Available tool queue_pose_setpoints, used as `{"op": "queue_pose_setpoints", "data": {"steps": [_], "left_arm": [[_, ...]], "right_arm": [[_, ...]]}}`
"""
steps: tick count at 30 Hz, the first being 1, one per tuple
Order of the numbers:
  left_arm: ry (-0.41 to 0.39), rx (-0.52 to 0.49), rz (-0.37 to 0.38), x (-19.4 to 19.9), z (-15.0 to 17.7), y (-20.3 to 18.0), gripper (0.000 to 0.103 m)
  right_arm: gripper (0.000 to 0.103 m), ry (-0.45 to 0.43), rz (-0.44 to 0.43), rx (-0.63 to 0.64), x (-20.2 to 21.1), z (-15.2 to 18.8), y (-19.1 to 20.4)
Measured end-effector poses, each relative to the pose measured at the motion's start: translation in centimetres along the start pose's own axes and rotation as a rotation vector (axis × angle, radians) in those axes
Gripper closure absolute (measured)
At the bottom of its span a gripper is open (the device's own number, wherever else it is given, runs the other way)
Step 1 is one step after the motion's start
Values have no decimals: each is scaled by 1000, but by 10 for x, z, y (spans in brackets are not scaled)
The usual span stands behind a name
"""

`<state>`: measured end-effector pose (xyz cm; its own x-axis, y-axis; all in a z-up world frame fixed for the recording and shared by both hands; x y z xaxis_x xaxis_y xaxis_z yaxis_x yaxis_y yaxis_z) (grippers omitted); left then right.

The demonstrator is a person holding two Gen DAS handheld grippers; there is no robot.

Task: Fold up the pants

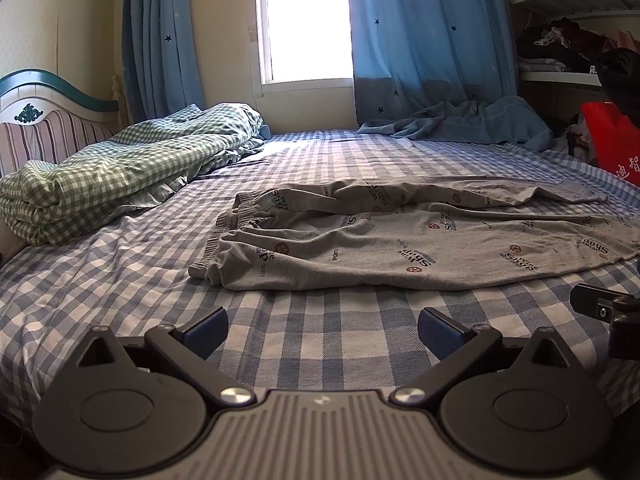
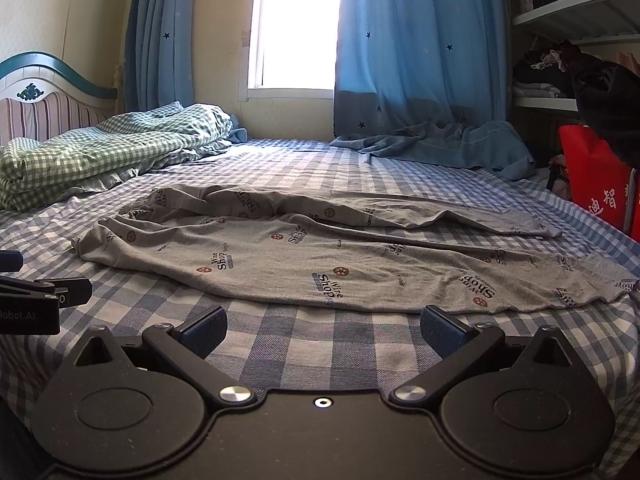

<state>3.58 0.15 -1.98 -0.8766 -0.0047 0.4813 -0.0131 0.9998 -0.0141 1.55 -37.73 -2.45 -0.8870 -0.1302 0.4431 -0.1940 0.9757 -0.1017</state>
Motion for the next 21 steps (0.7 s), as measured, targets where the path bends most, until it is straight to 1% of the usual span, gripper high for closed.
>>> {"op": "queue_pose_setpoints", "data": {"steps": [15, 21], "left_arm": [[5, -2, -5, 0, 0, 2, 0], [19, 1, -5, -3, 1, 1, 0]], "right_arm": [[1, 2, -1, 2, 0, 0, 1], [1, 7, 1, 3, -1, 1, 2]]}}
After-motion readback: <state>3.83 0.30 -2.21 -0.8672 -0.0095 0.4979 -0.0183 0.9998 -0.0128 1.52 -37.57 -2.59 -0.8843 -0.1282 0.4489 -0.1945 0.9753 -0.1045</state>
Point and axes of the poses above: each gripper's, at about its wrist camera, not at the fingertips, and x roughly against the way its jaws point, y to its left, z to its underside, the point moved 4 cm from there along -x, roughly the way its jaws point, and after that the axes turned 6 degrees about x, right-handed, at the moved point
